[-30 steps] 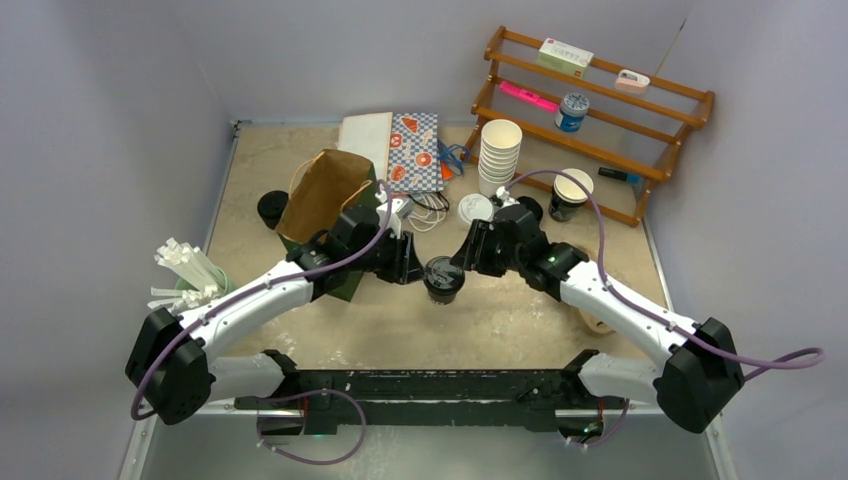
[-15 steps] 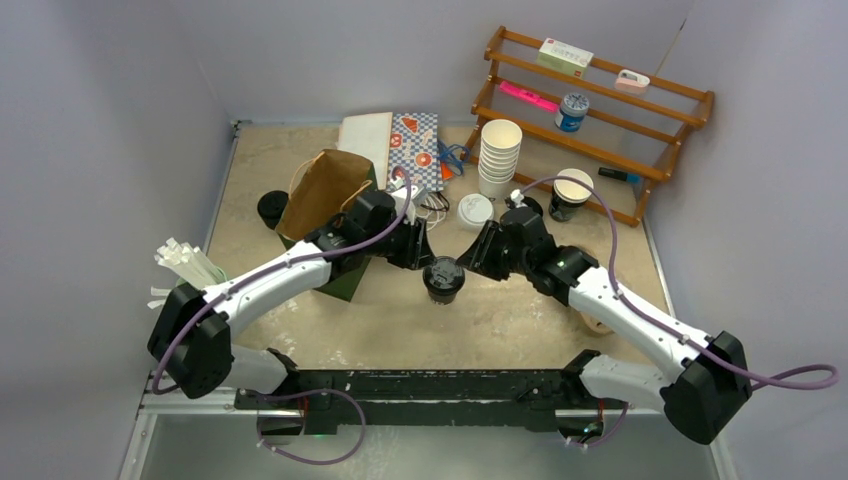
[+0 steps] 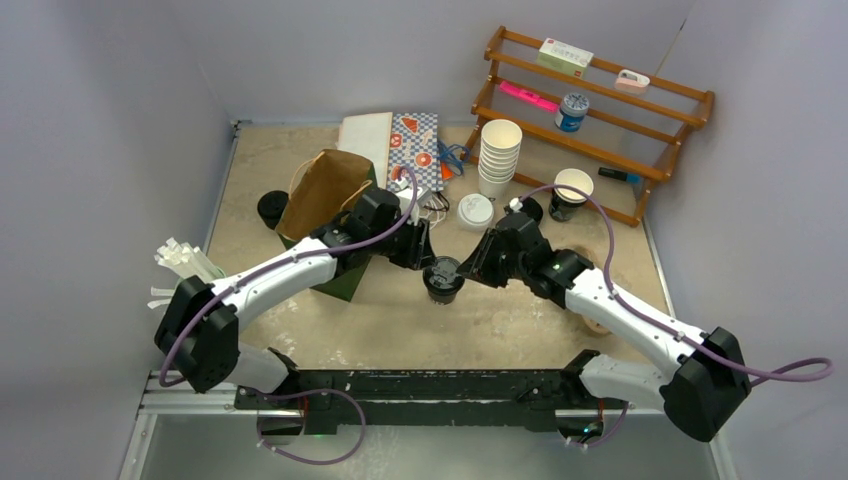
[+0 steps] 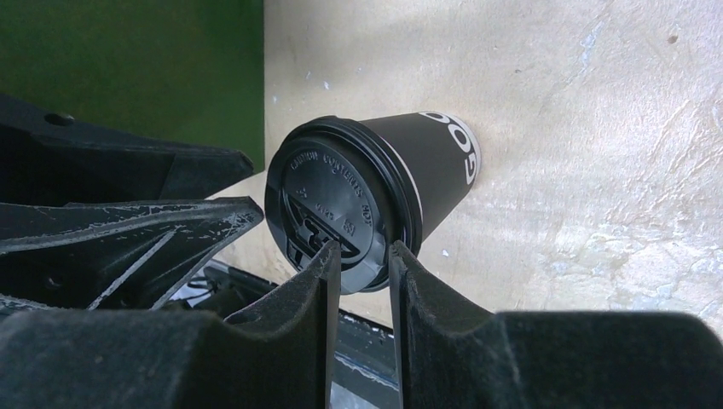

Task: Pack the takeout coffee

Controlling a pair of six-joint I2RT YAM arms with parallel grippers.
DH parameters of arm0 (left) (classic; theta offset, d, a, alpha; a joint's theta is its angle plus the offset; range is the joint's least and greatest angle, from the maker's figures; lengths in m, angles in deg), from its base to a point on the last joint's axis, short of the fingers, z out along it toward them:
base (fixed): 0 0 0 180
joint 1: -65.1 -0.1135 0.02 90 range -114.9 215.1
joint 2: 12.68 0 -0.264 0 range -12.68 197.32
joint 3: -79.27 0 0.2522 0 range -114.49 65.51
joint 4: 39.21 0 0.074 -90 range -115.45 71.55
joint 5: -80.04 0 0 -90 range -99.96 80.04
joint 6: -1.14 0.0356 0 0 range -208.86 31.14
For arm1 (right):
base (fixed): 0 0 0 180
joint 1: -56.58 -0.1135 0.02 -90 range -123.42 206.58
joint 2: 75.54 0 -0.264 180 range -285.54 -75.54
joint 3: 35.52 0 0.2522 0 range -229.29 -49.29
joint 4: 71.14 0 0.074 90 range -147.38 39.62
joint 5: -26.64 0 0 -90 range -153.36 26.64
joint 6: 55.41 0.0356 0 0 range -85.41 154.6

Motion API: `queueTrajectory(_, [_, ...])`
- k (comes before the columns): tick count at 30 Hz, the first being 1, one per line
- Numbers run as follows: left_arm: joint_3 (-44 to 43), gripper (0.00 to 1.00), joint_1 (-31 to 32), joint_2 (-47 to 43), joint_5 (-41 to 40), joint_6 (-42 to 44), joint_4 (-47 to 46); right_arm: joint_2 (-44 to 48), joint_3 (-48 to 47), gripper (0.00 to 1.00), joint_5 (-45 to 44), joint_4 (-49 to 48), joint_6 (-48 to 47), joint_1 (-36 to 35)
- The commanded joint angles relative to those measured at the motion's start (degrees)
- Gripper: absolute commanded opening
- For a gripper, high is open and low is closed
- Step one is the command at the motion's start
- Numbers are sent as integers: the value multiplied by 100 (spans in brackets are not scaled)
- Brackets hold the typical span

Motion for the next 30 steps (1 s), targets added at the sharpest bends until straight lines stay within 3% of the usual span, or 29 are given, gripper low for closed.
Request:
queueTrajectory(1, [-218, 35, -19, 59, 113, 117, -153, -31, 100, 29, -158, -35, 131, -33])
queueTrajectory(30, [-183, 31, -17, 240, 210, 117, -195, 32, 92, 25, 70, -22, 115, -50])
